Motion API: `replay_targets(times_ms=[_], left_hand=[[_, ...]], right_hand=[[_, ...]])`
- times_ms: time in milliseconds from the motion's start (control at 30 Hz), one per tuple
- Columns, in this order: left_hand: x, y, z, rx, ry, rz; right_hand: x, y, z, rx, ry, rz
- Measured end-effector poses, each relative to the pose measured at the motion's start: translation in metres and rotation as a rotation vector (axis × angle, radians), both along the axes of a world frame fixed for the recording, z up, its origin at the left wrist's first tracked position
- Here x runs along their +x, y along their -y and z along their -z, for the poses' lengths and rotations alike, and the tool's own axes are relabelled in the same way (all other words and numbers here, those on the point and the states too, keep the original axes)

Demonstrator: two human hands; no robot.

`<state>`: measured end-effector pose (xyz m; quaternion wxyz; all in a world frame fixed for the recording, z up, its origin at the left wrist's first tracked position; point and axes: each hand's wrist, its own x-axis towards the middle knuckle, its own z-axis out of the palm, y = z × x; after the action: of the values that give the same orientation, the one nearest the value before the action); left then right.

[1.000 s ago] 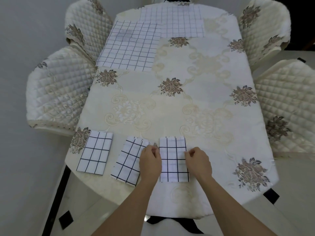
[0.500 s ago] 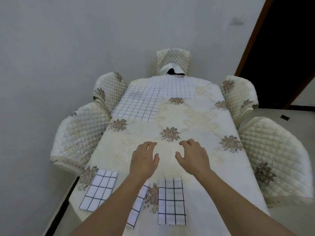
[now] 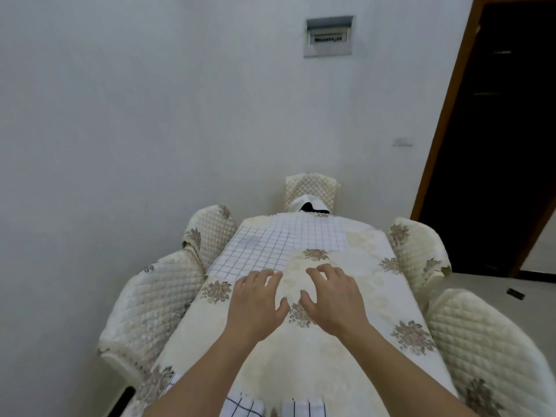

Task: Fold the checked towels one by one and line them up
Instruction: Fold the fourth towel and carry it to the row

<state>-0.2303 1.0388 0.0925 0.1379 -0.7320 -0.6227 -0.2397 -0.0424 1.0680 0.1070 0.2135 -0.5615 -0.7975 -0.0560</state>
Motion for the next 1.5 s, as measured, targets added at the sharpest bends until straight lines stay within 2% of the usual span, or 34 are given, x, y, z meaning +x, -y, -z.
replay_targets(times_ms=[200,333,667,900,1133,1367,1500], left_hand=[[-0.016,0.016,0.003,-0.021,-0.051,-0.096],[-0.046,0.049,0.011,-0.05,-0.045,-0.224],[-0.186,0.227,0.017,-0.192,-0.031,-0.786],[-0.261,0.34,0.024,-0.211,-0.008,-1.007],[-0.36,0.368,0.054,-0.223,0.062,-1.002],[-0.498,0.354,0.068,-0.247,0.124,-0.86],[-0.558,0.332,0.064,-0.293,0.119,-0.76]], right_hand=[[-0.005,0.006,0.014,-0.058,0.007,-0.064],[-0.041,0.011,0.024,-0.108,0.03,-0.206],[-0.24,0.095,0.041,-0.151,0.074,-0.777],[-0.354,0.175,0.037,-0.162,0.116,-1.032],[-0.452,0.203,0.058,-0.167,0.198,-1.074],[-0.573,0.191,0.081,-0.198,0.269,-0.921],[-0.61,0.173,0.078,-0.219,0.298,-0.824]])
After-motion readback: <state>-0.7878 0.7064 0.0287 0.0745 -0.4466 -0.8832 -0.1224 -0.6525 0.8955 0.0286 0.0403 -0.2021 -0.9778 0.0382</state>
